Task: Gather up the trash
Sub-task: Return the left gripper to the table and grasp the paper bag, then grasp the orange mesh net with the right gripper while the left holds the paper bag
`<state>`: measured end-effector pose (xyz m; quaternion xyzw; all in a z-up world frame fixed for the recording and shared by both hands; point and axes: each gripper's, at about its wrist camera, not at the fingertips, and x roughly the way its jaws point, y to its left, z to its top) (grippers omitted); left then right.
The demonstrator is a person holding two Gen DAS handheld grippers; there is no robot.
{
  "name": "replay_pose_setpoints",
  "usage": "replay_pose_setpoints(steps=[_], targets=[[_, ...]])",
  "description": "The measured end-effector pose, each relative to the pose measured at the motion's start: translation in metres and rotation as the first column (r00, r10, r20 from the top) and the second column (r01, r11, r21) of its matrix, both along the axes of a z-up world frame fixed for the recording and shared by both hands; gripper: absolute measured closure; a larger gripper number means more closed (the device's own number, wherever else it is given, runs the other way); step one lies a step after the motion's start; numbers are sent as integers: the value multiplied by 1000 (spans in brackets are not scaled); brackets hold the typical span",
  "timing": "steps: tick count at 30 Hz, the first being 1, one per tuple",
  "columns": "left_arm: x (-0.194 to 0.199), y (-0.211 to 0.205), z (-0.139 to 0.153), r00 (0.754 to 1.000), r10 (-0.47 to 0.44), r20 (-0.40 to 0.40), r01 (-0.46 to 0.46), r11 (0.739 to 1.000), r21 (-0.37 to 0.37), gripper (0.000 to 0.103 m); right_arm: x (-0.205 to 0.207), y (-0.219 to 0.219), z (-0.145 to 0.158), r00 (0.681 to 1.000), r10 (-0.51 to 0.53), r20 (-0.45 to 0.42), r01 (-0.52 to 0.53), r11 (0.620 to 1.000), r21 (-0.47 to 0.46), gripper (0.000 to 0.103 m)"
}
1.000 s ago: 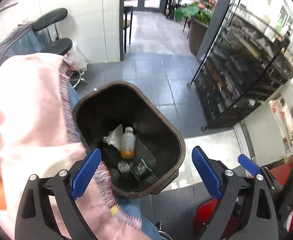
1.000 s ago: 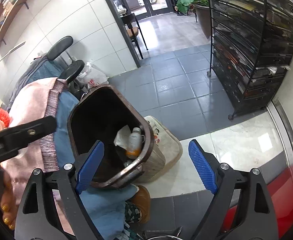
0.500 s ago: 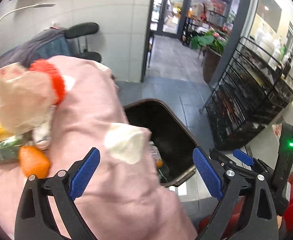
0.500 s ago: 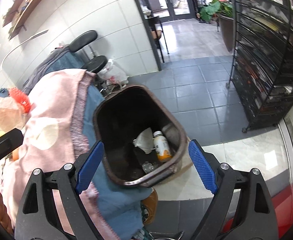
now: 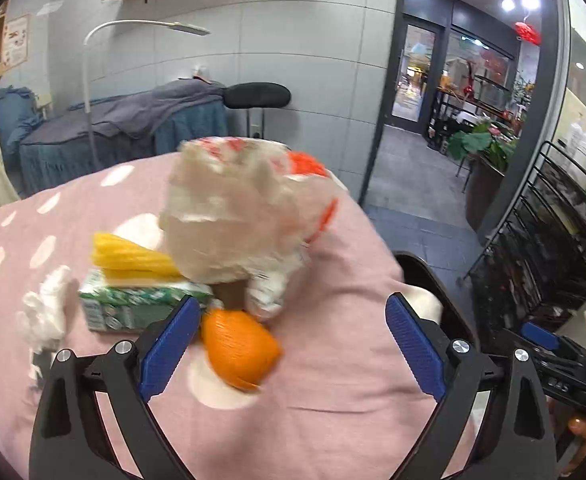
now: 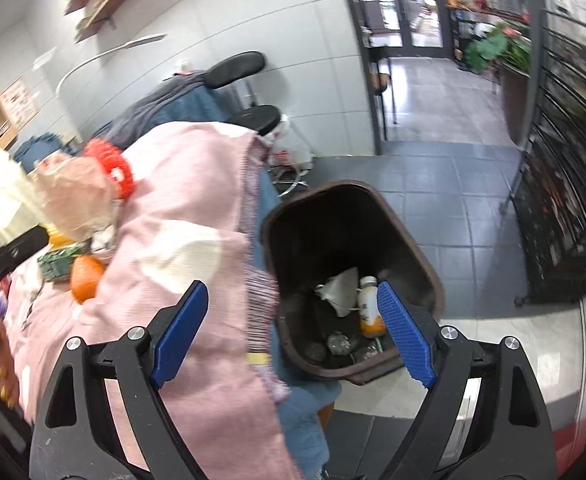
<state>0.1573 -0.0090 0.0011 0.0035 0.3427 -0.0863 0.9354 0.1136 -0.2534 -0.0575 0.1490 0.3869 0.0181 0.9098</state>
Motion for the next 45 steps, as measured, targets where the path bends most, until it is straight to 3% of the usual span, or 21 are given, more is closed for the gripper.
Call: replay_pose_setpoints(steps=[8, 11, 13, 16, 18, 19, 21, 26, 33, 39, 43, 45], targets=[[36, 19, 11, 992, -36, 123, 19, 991, 134, 11, 13, 38, 15, 993, 114, 28, -114, 993, -13, 17], [46, 25, 7, 988, -77, 135, 54, 985, 166, 11, 17, 49, 21, 988, 148, 44, -146, 989, -36, 17], [49, 38, 5, 988, -113, 108, 97, 985, 144, 11, 23, 54, 25, 985, 163, 53, -161, 986, -45, 17], [54, 38, -1, 984, -166, 59, 158, 981, 114, 29, 33, 59, 28, 983, 174, 61, -170, 984, -55, 17], [54, 36, -6, 985, -162, 50, 154, 978, 143, 53, 42, 62, 30, 980, 190, 59, -188, 981, -48, 17], [53, 34, -7, 986, -161, 50, 152, 977, 146, 57, 47, 65, 30, 978, 200, 57, -198, 979, -45, 17], [49, 35, -8, 985, -164, 47, 158, 980, 121, 78, 56, 71, 31, 975, 215, 53, -213, 976, -38, 17], [34, 43, 1, 985, -156, 71, 152, 987, 56, 88, 73, 91, 37, 961, 268, 67, -264, 963, -61, 17], [17, 63, 27, 991, -80, 110, 89, 993, -74, 90, 97, 121, 40, 939, 336, 65, -331, 940, -81, 17], [0, 73, 30, 991, 34, 130, -28, 999, -46, 90, 105, 150, 38, 917, 396, 46, -390, 916, -94, 17], [-6, 83, 27, 991, 67, 117, -59, 996, -73, 90, 114, 172, 30, 900, 435, 9, -429, 891, -148, 29], [-12, 85, 27, 989, 81, 120, -73, 995, -72, 90, 122, 175, 28, 902, 431, 9, -424, 890, -169, 30]])
